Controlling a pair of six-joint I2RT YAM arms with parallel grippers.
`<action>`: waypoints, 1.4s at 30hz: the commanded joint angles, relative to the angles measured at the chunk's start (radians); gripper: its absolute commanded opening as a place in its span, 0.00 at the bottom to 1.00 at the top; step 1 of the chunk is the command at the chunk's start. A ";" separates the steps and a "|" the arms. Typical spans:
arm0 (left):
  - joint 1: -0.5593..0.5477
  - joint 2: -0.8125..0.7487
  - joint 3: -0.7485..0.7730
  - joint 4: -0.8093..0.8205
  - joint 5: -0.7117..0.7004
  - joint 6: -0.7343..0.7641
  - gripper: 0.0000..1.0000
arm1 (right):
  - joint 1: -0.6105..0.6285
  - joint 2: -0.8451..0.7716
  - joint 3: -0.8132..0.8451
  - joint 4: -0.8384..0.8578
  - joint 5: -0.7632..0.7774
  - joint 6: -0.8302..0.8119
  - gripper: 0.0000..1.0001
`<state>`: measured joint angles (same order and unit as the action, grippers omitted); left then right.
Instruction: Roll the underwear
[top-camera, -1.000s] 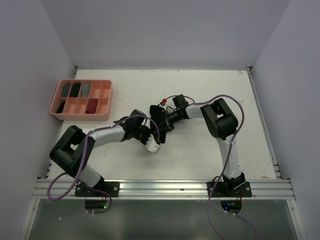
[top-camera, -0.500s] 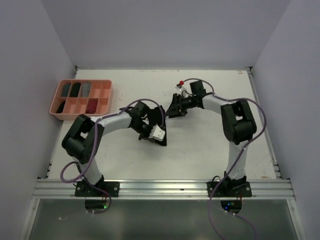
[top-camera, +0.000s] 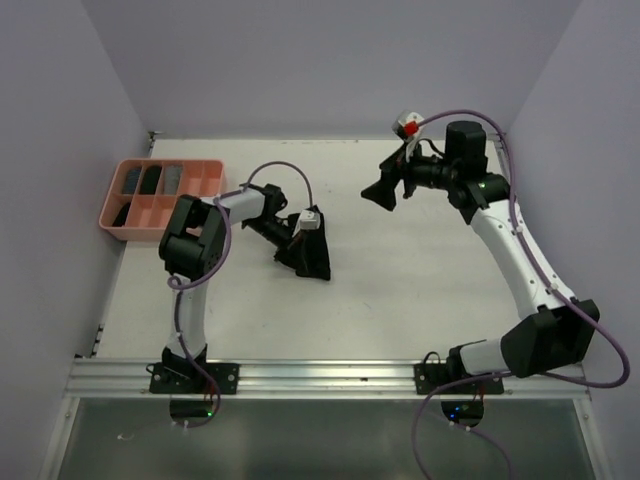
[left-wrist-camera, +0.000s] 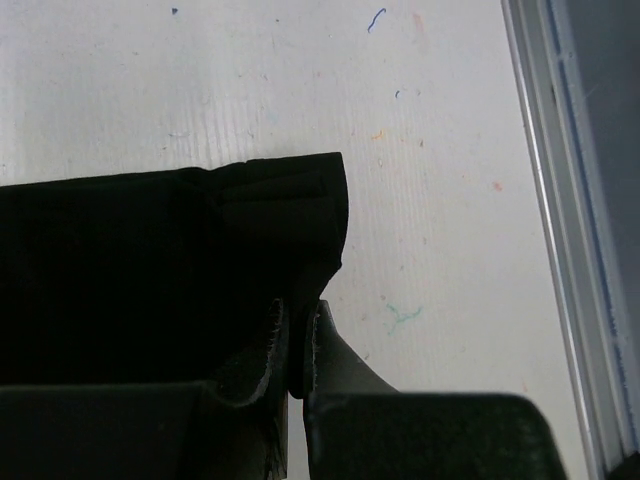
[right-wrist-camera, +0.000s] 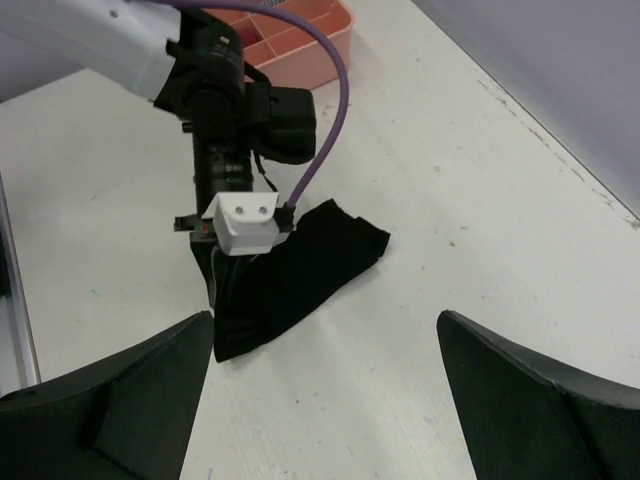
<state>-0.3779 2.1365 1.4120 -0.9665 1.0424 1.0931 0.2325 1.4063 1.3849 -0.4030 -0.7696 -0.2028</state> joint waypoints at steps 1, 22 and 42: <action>0.040 0.132 0.041 -0.106 -0.061 -0.001 0.00 | 0.007 0.040 -0.012 -0.196 -0.049 -0.287 0.99; 0.068 0.342 0.183 -0.215 -0.136 -0.071 0.00 | 0.493 0.154 -0.377 0.183 0.194 -0.546 0.74; 0.070 0.378 0.212 -0.256 -0.125 -0.050 0.00 | 0.519 0.353 -0.429 0.366 0.182 -0.669 0.49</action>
<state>-0.3141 2.4332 1.6421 -1.3563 1.2018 0.9813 0.7456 1.7378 0.9642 -0.0906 -0.5602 -0.8562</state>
